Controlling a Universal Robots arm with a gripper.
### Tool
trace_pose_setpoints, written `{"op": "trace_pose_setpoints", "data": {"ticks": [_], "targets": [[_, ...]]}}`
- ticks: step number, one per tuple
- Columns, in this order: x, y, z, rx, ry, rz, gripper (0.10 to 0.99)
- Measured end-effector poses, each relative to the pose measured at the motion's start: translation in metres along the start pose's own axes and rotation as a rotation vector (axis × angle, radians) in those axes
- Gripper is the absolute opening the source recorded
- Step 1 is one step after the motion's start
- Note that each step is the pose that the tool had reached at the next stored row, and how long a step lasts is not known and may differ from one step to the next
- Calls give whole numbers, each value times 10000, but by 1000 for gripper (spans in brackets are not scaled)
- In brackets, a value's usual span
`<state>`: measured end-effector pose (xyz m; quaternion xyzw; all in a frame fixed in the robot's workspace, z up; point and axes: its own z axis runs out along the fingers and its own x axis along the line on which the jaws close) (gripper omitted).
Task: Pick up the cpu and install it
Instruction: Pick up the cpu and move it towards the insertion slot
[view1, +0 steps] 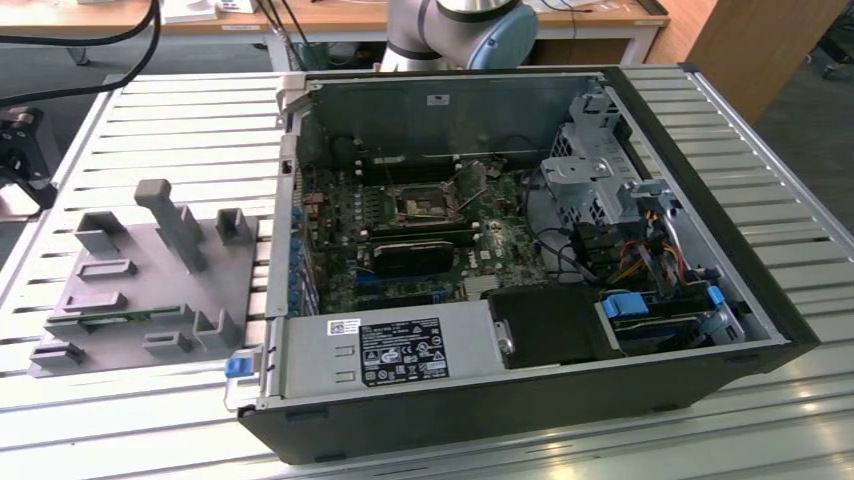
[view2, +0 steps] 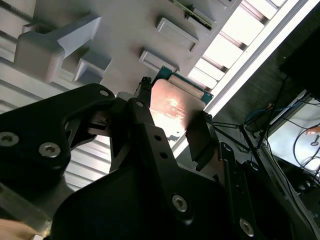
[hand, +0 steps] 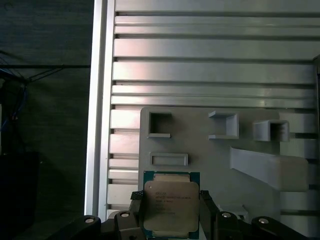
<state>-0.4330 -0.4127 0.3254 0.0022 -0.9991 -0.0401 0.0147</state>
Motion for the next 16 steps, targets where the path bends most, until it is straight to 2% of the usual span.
{"op": "trace_pose_setpoints", "data": {"ticks": [10, 16], "targets": [[2, 5, -67, 0, -1, 0, 533], [4, 12, -138, 0, 0, 0, 533]]}}
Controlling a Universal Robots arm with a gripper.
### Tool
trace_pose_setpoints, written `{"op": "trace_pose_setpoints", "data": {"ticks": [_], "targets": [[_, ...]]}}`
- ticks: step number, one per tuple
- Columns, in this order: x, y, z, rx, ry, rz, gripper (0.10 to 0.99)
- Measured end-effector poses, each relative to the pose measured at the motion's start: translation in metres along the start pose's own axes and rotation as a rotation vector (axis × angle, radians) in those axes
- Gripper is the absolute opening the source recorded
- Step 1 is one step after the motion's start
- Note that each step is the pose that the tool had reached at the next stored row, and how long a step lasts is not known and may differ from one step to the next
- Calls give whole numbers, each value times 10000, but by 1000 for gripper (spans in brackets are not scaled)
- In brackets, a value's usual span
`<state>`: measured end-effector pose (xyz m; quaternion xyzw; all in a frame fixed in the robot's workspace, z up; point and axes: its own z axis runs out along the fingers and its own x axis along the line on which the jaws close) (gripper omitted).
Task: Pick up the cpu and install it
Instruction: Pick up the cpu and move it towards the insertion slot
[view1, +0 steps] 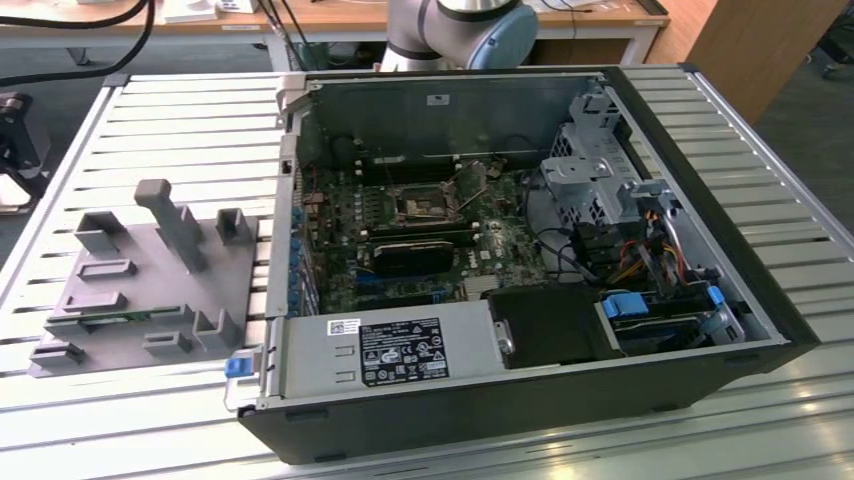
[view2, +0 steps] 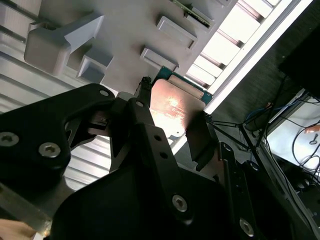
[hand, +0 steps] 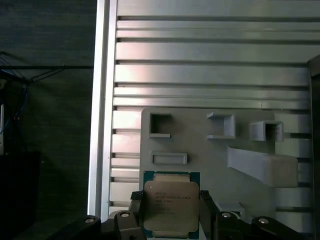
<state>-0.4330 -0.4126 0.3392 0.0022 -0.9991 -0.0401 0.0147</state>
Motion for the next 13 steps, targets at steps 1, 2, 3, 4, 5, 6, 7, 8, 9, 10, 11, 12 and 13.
{"op": "trace_pose_setpoints", "data": {"ticks": [1, 2, 3, 4, 5, 6, 7, 8, 9, 10, 11, 12, 13], "targets": [[0, 1, -11, 0, 1, 0, 533], [1, 2, -21, 0, 1, 0, 533], [1, 3, -37, 0, 0, 0, 533], [1, 4, -49, 0, 1, 0, 533], [2, 5, -58, 0, 0, 0, 533], [2, 7, -68, 0, 0, 0, 533], [2, 7, -77, 0, 0, 0, 533], [2, 8, -87, -1, 0, -1, 533], [3, 9, -97, 0, 1, 0, 533], [3, 10, -106, 0, 1, 0, 533], [3, 11, -114, 0, -1, 0, 533], [4, 12, -123, 0, 0, 0, 533], [4, 13, -131, 0, 0, 0, 533]]}}
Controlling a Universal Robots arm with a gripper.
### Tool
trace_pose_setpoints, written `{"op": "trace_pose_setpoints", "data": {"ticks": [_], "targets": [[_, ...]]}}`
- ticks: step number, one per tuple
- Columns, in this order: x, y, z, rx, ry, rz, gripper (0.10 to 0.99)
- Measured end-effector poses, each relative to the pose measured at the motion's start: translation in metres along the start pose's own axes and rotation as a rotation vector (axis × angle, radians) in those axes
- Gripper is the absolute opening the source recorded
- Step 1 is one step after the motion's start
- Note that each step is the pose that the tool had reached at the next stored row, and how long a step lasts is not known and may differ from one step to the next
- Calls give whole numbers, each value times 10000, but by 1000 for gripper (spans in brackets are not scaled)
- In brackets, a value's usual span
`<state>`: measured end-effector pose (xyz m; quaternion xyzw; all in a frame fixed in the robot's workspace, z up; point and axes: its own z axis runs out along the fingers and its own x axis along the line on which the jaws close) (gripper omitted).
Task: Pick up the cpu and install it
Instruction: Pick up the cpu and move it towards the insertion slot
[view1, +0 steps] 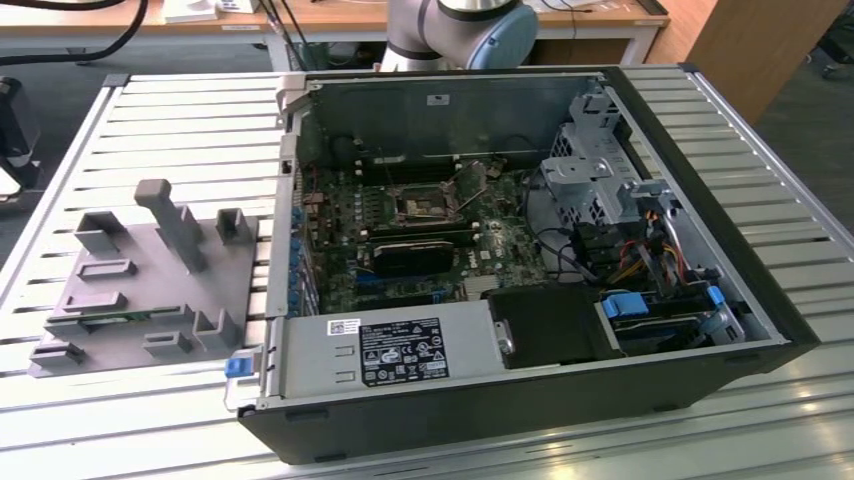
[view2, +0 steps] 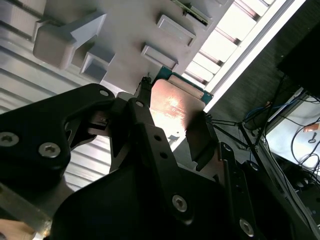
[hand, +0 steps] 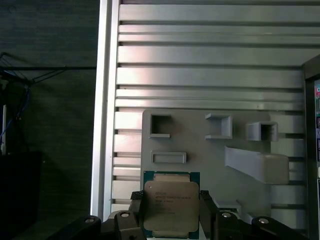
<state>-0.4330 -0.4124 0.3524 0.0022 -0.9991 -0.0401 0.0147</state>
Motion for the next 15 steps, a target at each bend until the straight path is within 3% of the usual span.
{"op": "trace_pose_setpoints", "data": {"ticks": [15], "targets": [[4, 15, -125, 0, 0, 0, 533]]}}
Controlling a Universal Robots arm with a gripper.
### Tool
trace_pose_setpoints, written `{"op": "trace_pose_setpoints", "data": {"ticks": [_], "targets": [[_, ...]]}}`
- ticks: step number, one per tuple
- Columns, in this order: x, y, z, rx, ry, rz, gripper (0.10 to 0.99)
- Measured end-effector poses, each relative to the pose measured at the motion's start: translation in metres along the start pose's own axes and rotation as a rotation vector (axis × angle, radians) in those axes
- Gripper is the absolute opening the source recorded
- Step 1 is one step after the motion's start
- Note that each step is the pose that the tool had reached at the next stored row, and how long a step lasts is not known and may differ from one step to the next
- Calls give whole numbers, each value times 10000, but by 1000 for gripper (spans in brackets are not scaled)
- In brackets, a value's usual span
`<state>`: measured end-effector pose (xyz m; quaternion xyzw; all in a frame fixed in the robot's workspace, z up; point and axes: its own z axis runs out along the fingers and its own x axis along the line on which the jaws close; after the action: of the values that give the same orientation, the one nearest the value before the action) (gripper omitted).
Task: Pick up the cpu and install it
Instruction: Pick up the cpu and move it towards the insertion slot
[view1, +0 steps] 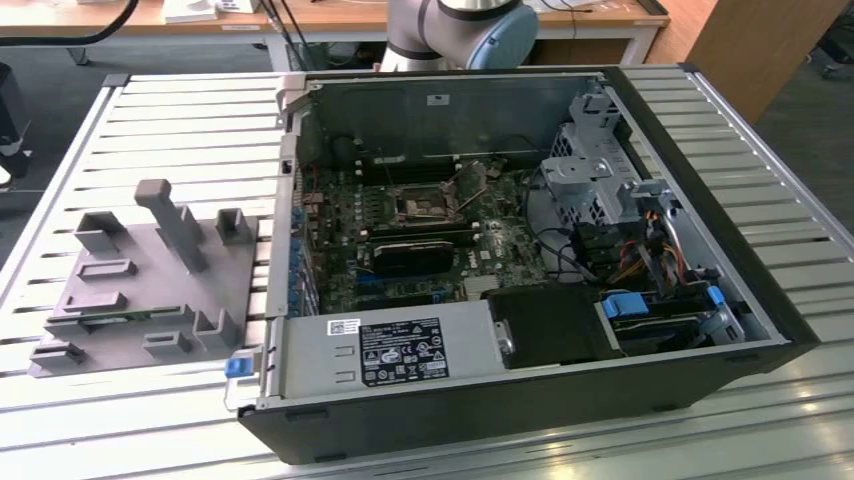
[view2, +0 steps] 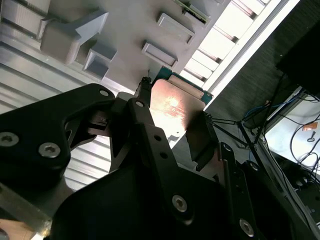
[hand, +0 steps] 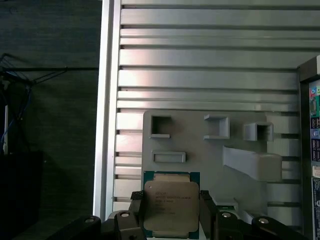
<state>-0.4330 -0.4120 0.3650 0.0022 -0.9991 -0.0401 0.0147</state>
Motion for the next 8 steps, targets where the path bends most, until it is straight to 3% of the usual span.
{"op": "trace_pose_setpoints", "data": {"ticks": [8], "targets": [[4, 14, -122, 0, 1, 0, 533]]}}
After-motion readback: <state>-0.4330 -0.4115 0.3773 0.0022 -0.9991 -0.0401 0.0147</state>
